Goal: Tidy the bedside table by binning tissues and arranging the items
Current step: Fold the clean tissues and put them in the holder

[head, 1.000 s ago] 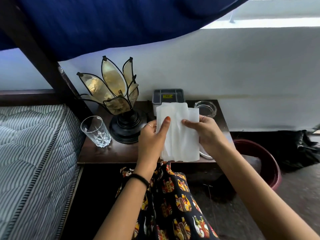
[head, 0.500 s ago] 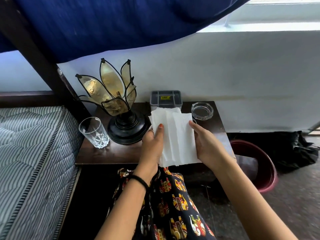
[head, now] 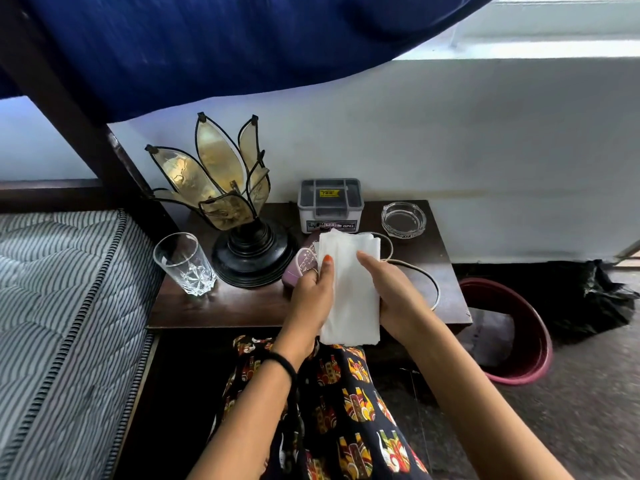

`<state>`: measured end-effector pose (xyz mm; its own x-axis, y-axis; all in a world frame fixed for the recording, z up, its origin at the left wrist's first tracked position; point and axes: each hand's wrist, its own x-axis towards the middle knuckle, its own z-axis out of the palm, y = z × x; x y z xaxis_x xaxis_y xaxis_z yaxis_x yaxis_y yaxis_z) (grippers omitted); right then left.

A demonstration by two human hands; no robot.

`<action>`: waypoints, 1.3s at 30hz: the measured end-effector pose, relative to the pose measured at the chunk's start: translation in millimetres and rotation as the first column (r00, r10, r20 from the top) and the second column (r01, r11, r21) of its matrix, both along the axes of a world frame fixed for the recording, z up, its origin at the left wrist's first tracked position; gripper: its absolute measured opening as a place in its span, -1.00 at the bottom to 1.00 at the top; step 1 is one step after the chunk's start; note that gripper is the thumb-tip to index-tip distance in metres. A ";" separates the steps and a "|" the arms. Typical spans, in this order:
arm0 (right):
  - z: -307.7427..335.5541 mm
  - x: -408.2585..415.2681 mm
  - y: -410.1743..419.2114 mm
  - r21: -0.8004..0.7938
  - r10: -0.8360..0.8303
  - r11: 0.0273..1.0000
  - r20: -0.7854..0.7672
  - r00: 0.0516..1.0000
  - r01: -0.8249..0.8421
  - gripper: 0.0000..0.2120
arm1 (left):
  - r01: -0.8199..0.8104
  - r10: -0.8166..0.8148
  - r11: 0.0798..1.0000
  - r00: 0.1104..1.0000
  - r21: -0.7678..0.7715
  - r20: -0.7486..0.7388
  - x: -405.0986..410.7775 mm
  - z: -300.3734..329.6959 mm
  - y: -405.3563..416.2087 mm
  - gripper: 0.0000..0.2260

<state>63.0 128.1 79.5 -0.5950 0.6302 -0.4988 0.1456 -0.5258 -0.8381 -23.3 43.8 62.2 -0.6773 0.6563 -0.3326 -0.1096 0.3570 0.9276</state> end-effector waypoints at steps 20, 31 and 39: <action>-7.8 11.6 -48.4 0.760 -0.120 0.634 0.283 0.952 -0.146 -0.61 | -0.144 0.079 0.979 0.919 0.143 0.387 9.0 2.2 1.0 -0.76; -5.2 12.5 -32.5 0.739 -0.155 0.671 0.215 0.964 -0.057 -0.63 | -0.136 0.110 0.986 0.964 0.093 0.240 9.8 0.7 -1.1 -0.73; -5.7 3.6 -39.1 0.765 -0.058 0.628 0.234 0.971 -0.147 -0.69 | -0.171 0.149 0.980 0.970 0.099 0.193 14.9 -1.4 5.9 -0.74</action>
<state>66.6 89.0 73.8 -0.5750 0.8170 0.0432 0.3784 0.3124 -0.8714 -8.4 49.7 60.8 -0.7109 0.5850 -0.3903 -0.3288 0.2141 0.9198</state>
